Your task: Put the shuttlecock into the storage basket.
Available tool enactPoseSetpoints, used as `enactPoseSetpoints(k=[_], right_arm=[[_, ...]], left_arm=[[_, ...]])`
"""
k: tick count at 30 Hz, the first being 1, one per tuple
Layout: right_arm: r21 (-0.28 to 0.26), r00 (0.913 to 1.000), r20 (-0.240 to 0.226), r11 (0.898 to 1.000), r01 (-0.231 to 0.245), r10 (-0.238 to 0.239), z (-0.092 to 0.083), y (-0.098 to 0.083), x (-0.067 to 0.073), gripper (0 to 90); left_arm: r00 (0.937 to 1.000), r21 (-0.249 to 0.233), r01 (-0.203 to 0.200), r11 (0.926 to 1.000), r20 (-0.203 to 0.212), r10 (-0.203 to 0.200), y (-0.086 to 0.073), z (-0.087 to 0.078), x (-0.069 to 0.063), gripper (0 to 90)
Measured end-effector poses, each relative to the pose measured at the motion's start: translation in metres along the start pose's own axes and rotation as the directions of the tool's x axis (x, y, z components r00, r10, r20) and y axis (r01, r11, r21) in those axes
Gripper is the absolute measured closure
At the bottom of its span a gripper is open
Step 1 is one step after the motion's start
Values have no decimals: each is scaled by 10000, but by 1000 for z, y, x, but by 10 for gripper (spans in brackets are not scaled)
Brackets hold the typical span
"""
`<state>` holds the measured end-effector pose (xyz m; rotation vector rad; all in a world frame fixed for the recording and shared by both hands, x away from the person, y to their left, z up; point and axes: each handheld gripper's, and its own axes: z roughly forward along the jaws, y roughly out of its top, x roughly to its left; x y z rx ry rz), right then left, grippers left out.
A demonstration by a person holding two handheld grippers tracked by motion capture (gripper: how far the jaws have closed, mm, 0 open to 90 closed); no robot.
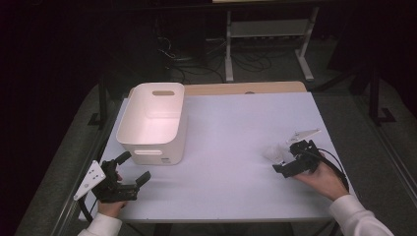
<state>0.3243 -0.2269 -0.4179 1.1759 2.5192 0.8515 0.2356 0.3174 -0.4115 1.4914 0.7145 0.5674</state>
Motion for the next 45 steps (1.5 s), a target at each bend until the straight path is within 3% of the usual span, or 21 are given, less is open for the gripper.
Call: enactPoseSetpoints(k=[2, 12, 15, 22, 26, 36, 45], right_arm=[[110, 10000, -13, 9999, 58, -57, 1, 0, -2, 44], [693, 9981, -247, 9961, -540, 558, 1, 1, -6, 232], [916, 9968, -530, 9943, -555, 605, 4, 1, -7, 326], [1159, 9953, -480, 9902, -777, 837, 8, 1, -7, 444], [1263, 9960, -321, 9889, -783, 829, 10, 1, -7, 487], [1347, 9966, -514, 9893, -565, 639, 10, 0, -4, 628], [1244, 9960, -555, 9902, -627, 700, 9, 0, -6, 639]], left_arm=[[10000, -12, 16, 10000, -4, -16, 0, 0, 0, 0], [10000, 18, -4, 10000, -25, 4, 0, 0, 0, 0], [10000, 34, -26, 10000, -20, 26, 0, 0, 0, 0], [10000, 50, -59, 10000, -23, 60, 0, 0, 0, 0], [10000, 39, -56, 10000, -17, 56, 0, 0, 1, 0], [10000, 42, -11, 10000, -50, 11, 0, 0, 0, 0], [10000, 23, -27, 10000, -33, 27, 0, 0, 0, 0]])
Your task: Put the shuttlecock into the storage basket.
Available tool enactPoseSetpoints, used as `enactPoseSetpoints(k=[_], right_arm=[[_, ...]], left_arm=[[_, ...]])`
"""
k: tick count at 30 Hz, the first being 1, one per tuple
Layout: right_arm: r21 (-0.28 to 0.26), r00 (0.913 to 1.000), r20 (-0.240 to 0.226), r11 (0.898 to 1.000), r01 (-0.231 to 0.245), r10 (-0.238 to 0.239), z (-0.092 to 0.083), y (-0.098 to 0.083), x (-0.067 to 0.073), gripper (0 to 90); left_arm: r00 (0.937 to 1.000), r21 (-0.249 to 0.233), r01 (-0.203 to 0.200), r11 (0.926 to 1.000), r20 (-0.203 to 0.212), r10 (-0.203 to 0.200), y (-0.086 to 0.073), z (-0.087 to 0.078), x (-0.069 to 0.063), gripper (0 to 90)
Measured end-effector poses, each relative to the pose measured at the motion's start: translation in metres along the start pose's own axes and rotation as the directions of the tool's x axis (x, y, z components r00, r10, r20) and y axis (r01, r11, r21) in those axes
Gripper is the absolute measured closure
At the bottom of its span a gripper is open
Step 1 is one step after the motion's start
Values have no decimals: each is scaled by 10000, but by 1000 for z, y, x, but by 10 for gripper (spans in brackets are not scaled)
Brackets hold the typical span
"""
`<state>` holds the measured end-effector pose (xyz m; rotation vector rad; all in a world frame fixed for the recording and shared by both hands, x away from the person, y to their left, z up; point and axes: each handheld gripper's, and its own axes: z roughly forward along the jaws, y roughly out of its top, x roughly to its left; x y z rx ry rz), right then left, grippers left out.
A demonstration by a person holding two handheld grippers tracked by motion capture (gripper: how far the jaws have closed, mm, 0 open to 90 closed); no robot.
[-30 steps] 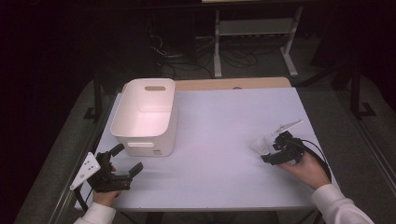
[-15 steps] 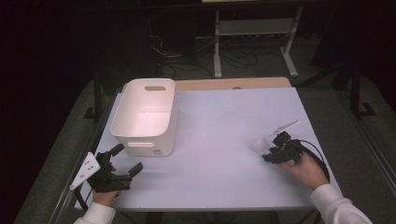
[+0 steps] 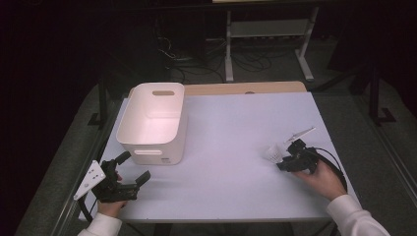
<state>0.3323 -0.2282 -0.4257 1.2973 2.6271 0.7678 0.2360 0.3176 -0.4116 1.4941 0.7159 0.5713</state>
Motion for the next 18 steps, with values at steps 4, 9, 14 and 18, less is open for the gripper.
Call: enactPoseSetpoints(k=[4, 9, 14, 18], right_arm=[[-58, 9998, -119, 9998, -170, 169, -2, 0, -1, 639], [-91, 9997, -182, 9998, -188, 186, -3, 0, -1, 639], [-169, 9997, -140, 9997, -198, 196, -4, 0, 0, 639], [-259, 9997, -110, 9995, -205, 202, -5, 1, 0, 639]], left_arm=[[10000, -8, 47, 10000, -19, -47, 0, 0, 0, 0], [10000, -9, 42, 10000, -26, -42, 0, 0, 0, 0], [10000, -32, 61, 10000, -27, -61, 0, 0, -1, 0], [10000, -45, 70, 10000, -16, -70, 0, 0, -1, 0]])
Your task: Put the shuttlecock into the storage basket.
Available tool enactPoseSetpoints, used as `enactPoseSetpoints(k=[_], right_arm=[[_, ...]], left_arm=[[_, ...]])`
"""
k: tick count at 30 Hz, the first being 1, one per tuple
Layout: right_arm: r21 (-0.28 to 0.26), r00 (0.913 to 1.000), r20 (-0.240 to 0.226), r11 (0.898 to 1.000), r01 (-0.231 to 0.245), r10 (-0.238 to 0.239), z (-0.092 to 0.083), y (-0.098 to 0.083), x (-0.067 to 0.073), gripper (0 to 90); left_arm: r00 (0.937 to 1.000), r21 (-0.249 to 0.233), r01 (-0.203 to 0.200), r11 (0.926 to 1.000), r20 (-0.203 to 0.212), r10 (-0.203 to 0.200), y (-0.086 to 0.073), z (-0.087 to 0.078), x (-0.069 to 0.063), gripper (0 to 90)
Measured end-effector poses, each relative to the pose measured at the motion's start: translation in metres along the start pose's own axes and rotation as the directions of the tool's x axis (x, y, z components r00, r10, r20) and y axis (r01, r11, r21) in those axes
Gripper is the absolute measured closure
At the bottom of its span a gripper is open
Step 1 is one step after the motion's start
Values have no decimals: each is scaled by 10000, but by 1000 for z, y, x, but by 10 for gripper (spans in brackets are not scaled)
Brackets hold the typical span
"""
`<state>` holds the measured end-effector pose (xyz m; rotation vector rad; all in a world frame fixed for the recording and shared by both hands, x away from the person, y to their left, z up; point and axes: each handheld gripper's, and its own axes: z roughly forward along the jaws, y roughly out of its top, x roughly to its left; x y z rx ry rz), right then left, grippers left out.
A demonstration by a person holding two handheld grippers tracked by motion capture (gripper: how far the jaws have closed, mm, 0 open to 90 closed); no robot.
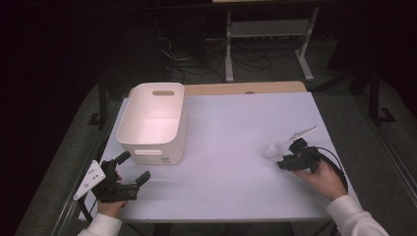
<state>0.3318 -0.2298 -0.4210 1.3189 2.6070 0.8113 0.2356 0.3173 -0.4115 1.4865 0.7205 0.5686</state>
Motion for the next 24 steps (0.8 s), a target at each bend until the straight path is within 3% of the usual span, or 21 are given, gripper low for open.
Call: enactPoseSetpoints(k=[24], right_arm=[[-628, 9999, -100, 9980, 120, -127, -16, 17, 7, 638]], left_arm=[[10000, -6, 0, 10000, 3, 0, 0, 0, 0, 0]])
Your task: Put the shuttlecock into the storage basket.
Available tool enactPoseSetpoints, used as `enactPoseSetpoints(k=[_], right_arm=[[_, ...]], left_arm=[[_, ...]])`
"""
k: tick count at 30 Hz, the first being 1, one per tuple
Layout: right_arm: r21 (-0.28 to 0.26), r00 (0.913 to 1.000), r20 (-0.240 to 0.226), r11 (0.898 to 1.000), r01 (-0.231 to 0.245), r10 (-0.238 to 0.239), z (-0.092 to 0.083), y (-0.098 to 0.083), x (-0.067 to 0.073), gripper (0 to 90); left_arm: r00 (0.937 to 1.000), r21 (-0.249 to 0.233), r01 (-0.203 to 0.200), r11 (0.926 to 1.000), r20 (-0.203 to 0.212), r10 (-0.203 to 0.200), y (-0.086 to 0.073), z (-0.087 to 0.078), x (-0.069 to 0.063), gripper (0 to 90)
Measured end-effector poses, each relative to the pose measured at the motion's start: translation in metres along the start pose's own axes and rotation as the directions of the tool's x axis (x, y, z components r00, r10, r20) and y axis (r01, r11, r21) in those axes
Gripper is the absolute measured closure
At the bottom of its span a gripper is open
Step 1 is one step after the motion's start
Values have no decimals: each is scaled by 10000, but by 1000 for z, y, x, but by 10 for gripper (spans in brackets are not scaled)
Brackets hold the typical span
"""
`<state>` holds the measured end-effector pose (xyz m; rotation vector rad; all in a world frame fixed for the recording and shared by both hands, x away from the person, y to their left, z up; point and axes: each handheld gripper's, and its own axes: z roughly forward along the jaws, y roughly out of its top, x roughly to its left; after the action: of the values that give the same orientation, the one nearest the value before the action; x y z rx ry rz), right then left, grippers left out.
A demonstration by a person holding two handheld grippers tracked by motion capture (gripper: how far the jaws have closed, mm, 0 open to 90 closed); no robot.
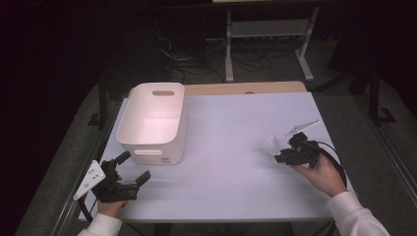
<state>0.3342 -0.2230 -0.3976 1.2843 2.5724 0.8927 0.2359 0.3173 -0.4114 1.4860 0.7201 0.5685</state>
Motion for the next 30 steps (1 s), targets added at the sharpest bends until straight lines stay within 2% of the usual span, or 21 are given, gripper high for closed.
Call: enactPoseSetpoints(k=[16, 24, 30], right_arm=[[-359, 9997, -121, 9992, 198, -203, -3, 14, 8, 637], [-623, 9985, -312, 9971, 437, -457, -6, 30, 18, 637], [-711, 9969, -282, 9949, 717, -738, -8, 38, 23, 637]], left_arm=[[10000, 0, -22, 10000, 12, 22, 0, 0, 0, 0], [10000, -33, -25, 10000, 0, 25, 0, 0, 0, 0], [10000, -8, -74, 10000, -2, 74, 1, -1, 0, 0]])
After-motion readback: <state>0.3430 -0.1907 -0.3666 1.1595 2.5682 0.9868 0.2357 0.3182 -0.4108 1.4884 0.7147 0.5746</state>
